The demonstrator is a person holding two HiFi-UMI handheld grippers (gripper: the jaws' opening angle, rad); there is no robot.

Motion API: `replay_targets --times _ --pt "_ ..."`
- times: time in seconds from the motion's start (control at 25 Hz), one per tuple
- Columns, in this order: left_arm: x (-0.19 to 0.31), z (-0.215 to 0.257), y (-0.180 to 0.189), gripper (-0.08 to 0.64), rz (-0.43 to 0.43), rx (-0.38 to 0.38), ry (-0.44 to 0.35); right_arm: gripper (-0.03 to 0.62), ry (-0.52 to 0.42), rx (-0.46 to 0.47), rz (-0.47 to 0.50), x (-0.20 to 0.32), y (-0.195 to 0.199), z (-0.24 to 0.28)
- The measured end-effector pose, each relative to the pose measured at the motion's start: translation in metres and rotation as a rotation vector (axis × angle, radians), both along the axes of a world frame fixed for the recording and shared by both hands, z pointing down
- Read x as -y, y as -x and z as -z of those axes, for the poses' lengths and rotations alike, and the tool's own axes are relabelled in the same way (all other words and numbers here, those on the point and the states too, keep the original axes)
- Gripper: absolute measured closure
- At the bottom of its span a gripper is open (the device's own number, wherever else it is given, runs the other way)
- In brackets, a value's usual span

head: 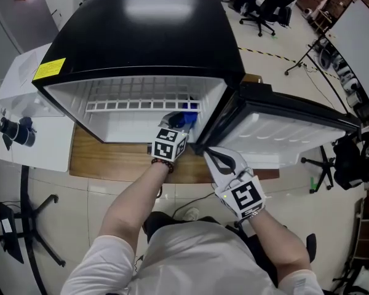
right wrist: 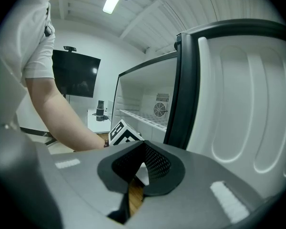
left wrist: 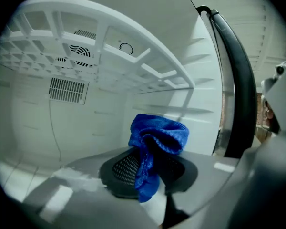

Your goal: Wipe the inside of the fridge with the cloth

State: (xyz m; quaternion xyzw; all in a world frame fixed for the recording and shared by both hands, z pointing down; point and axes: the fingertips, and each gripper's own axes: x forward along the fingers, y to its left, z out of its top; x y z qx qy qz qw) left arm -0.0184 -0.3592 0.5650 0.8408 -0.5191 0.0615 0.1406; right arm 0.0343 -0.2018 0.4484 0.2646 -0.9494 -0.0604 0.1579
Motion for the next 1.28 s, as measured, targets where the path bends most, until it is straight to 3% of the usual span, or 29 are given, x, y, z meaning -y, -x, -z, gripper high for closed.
replay_targets --times 1.28 --pt "0.076 -0.014 0.026 0.482 0.207 0.034 -0.051 0.591 0.008 0.004 0.023 0.009 -0.014 -0.012"
